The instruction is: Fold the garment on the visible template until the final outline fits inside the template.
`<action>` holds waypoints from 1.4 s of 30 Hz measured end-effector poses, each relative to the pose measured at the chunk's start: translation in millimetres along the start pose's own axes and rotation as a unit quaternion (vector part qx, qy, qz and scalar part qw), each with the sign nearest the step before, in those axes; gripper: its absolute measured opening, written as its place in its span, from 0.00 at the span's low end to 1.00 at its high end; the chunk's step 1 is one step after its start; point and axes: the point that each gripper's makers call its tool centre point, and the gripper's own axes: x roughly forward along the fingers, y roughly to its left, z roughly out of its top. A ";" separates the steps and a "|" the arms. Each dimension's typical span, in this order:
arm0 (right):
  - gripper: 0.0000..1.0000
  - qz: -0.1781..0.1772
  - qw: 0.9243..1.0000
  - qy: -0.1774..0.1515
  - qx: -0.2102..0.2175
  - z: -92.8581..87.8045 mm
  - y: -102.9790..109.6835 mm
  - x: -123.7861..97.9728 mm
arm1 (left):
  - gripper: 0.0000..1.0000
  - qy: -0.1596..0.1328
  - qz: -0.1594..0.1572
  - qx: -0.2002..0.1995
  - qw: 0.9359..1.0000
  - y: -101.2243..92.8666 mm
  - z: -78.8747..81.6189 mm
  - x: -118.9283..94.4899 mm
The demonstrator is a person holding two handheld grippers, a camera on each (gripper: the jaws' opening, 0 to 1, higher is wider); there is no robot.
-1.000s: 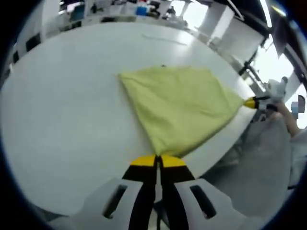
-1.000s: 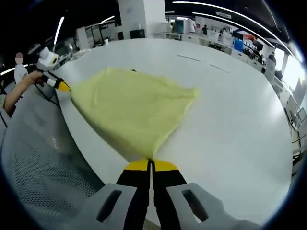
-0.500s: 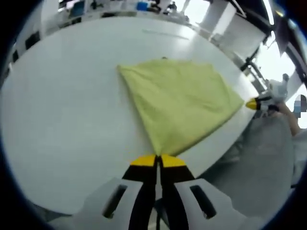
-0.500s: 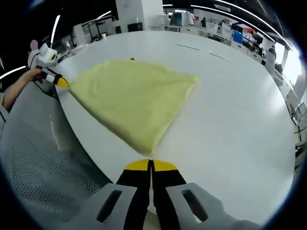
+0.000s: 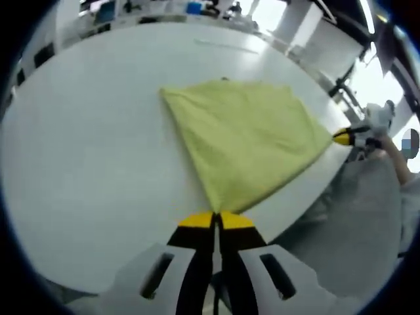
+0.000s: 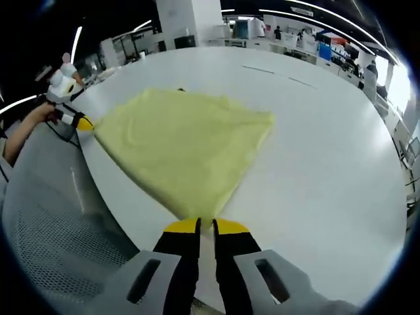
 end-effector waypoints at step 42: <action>0.01 -0.015 1.000 0.016 0.013 -14.2 -0.4 2.8 | 0.00 0.025 0.016 -0.001 1.000 3.3 -8.4 7.8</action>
